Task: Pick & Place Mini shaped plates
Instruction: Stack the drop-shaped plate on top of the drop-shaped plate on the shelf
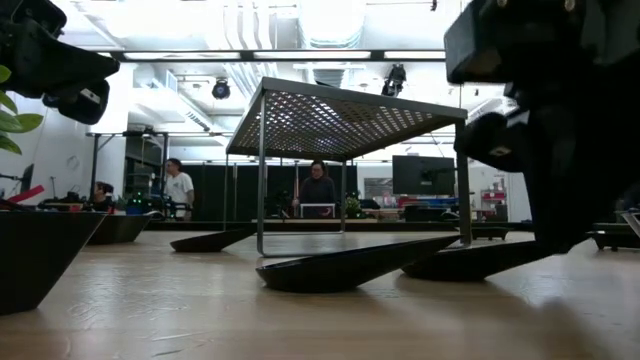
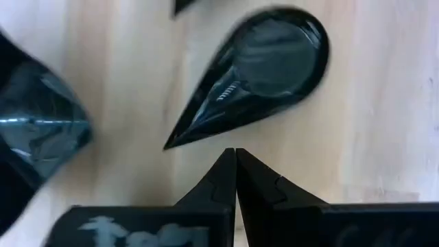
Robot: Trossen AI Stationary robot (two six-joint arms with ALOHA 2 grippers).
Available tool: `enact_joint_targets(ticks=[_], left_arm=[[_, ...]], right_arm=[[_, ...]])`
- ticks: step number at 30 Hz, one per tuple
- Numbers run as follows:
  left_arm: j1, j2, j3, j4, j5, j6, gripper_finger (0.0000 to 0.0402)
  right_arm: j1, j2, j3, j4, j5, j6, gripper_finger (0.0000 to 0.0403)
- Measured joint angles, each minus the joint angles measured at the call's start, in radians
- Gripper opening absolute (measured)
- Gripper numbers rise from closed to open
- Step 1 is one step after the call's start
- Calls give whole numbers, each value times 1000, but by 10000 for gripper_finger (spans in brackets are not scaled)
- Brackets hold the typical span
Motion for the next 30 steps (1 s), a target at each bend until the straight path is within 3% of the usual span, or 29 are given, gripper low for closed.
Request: enact_joint_targets(ticks=[14,30], left_arm=[[0,2,0,0,0,0,0],[0,3,0,0,0,0,0]], right_arm=[[0,58,22,5,-59,-10,8],[-1,111,70,195,-74,-171,8]])
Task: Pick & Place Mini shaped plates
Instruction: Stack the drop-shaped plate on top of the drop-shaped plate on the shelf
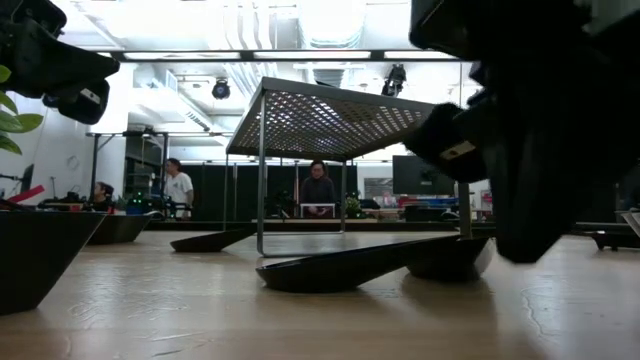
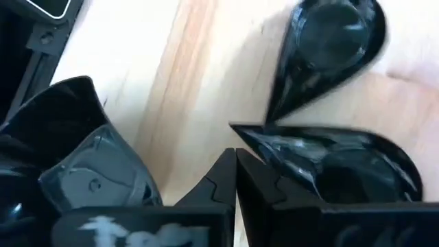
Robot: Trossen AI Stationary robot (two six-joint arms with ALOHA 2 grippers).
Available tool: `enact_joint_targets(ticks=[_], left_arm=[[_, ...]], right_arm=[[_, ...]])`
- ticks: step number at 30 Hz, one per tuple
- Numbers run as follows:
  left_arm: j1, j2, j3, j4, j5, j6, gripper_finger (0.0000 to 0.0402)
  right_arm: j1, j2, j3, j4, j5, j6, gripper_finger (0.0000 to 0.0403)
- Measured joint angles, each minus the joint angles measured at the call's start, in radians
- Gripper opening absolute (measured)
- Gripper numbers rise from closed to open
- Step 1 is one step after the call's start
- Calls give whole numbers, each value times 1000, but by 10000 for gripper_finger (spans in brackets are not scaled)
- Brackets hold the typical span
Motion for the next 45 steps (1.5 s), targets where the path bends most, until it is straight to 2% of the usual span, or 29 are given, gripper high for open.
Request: enact_joint_targets(ticks=[17,22,36,45], left_arm=[[0,3,0,0,0,0,0],[0,3,0,0,0,0,0],[0,3,0,0,0,0,0],[0,3,0,0,0,0,0]], right_arm=[[6,-49,2,-57,15,-246,8],[12,-42,1,-74,58,-305,11],[19,-42,1,-92,147,-435,97],[10,-42,-6,-97,147,-420,99]])
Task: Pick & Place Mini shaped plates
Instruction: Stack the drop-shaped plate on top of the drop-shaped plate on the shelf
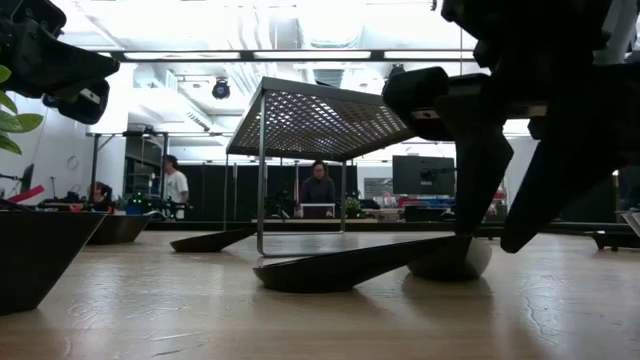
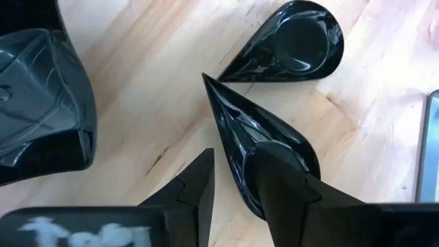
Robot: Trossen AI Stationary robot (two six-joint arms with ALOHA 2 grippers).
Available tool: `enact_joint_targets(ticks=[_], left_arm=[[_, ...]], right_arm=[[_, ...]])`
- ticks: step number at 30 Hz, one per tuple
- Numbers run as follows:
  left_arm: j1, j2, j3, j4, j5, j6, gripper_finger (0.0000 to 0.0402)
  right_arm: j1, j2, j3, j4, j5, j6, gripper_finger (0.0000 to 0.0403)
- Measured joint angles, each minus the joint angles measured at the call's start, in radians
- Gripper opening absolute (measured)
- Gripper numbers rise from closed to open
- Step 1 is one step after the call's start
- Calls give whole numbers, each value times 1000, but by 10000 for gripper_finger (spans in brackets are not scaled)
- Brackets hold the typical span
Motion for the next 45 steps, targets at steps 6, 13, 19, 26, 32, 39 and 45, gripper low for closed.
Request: enact_joint_targets(ticks=[6,13,19,26,32,39,45], left_arm=[[0,0,0,0,0,0,0],[0,0,0,0,0,0,0],[0,0,0,0,0,0,0],[0,0,0,0,0,0,0],[0,0,0,0,0,0,0],[0,0,0,0,0,0,0],[0,0,0,0,0,0,0]], right_arm=[[-9,0,-27,4,-2,-10,85],[-16,0,-45,30,0,-9,69],[-23,0,-48,31,0,-14,49],[-23,-1,-48,31,0,-17,10],[-23,-4,-10,-36,-1,7,8],[-23,-5,90,-184,-3,39,8],[-23,-7,193,-323,-3,59,8]])
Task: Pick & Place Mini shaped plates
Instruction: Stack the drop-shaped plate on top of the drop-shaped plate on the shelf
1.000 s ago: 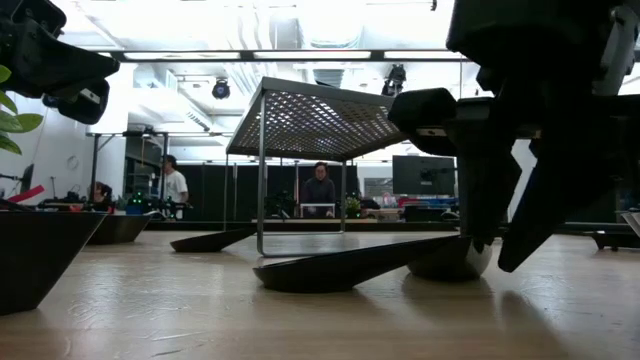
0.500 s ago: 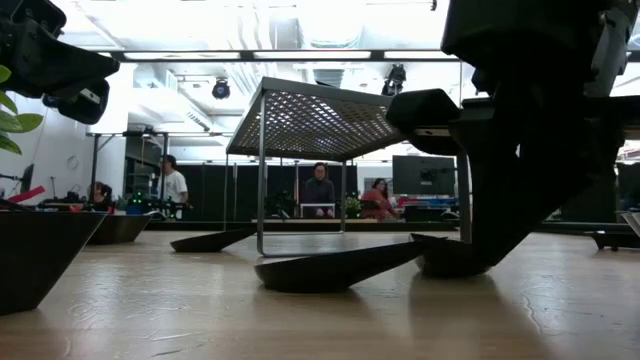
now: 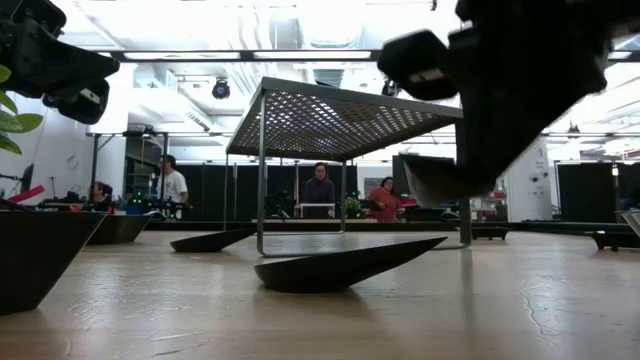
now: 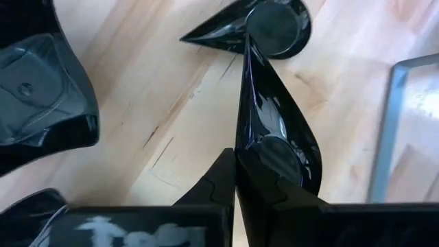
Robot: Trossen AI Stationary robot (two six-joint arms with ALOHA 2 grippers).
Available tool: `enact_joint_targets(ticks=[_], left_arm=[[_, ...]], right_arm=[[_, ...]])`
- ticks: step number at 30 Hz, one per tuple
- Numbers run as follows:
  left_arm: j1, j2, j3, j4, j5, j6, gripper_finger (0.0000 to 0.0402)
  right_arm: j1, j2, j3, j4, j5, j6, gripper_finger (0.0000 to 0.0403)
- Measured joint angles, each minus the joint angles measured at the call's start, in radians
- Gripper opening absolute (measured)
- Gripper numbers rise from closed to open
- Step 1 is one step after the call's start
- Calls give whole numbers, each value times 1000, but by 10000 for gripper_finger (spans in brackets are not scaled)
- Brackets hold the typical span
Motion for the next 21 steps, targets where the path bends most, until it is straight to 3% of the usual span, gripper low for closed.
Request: enact_joint_targets(ticks=[7,13,21], left_arm=[[0,0,0,0,0,0,0],[0,0,0,0,0,0,0],[0,0,0,0,0,0,0]], right_arm=[[0,-1,120,-99,20,-17,8],[-2,-29,225,-210,154,-65,8],[-25,-164,230,-223,396,-103,8]])
